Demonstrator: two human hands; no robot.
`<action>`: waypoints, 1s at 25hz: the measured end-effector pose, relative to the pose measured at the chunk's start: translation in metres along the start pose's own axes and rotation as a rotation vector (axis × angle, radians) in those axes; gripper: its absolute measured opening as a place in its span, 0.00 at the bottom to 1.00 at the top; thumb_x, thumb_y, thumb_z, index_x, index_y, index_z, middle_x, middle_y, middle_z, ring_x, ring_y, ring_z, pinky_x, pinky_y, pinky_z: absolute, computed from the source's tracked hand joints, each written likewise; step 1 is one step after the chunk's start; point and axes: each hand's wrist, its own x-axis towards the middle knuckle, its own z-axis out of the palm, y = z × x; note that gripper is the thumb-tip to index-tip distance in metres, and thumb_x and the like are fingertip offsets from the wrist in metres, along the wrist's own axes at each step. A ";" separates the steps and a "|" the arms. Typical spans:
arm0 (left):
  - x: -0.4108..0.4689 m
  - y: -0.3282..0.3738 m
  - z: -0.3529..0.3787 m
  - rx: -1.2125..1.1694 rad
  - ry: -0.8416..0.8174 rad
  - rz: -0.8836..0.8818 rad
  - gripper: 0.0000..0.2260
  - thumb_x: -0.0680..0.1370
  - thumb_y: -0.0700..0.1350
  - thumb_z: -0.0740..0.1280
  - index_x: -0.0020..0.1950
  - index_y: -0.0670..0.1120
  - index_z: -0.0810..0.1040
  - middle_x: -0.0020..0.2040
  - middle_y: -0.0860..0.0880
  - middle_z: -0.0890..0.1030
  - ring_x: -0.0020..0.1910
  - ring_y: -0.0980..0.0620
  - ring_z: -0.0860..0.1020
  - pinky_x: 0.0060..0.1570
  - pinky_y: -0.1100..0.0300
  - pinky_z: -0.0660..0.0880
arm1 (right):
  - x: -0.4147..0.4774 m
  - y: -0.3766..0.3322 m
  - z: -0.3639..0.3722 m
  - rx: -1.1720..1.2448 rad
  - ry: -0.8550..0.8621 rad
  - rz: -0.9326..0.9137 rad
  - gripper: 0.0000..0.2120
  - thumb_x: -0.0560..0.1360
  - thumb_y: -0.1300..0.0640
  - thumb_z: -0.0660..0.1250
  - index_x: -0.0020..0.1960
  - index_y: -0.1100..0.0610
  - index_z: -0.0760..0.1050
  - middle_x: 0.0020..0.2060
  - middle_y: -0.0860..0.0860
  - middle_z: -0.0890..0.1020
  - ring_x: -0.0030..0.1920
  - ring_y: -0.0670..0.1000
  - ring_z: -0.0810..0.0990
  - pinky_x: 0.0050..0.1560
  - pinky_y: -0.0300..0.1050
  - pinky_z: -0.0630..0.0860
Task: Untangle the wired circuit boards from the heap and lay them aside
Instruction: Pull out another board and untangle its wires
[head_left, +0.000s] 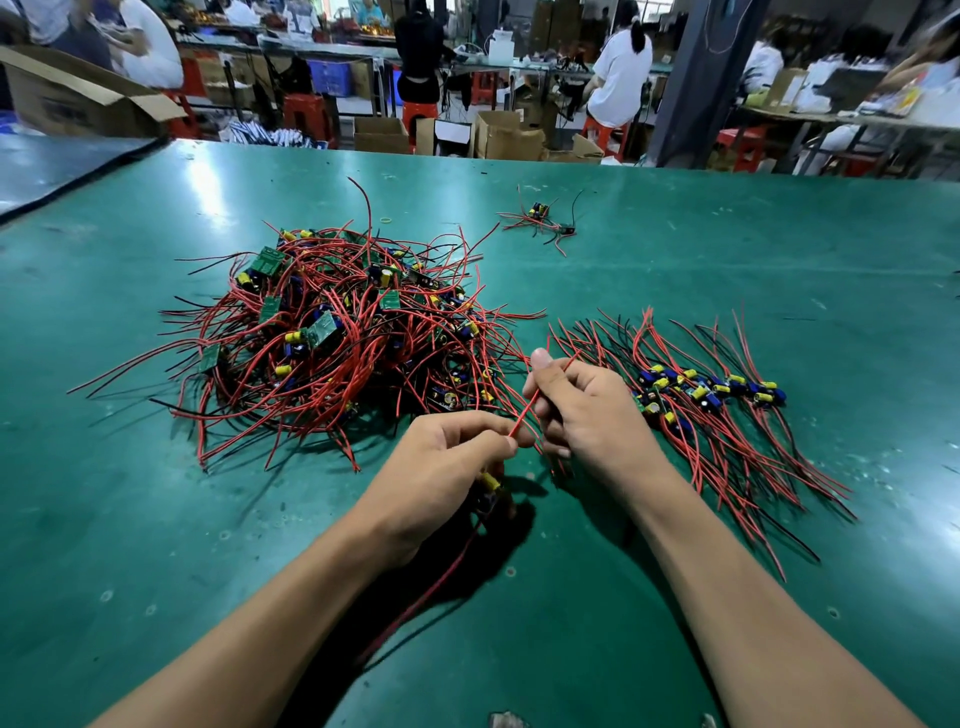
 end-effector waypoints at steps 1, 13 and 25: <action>0.000 0.000 0.001 -0.039 -0.006 -0.010 0.07 0.78 0.40 0.67 0.45 0.41 0.84 0.30 0.48 0.78 0.29 0.51 0.75 0.29 0.63 0.71 | 0.000 -0.001 0.001 0.009 -0.021 -0.004 0.18 0.83 0.52 0.62 0.38 0.58 0.75 0.24 0.48 0.72 0.19 0.43 0.60 0.21 0.34 0.57; 0.000 -0.003 0.000 -0.117 0.066 0.017 0.07 0.79 0.38 0.66 0.43 0.39 0.82 0.29 0.43 0.79 0.24 0.49 0.76 0.25 0.64 0.72 | -0.019 -0.008 0.012 -0.038 -0.296 0.222 0.17 0.81 0.48 0.66 0.43 0.58 0.83 0.32 0.57 0.82 0.27 0.51 0.79 0.30 0.41 0.77; -0.001 -0.001 0.002 -0.079 -0.027 -0.008 0.07 0.80 0.40 0.65 0.46 0.37 0.79 0.29 0.45 0.79 0.24 0.50 0.77 0.24 0.65 0.71 | -0.003 -0.005 -0.013 -0.501 0.127 -0.214 0.13 0.79 0.48 0.69 0.43 0.54 0.87 0.40 0.46 0.87 0.43 0.39 0.82 0.46 0.31 0.72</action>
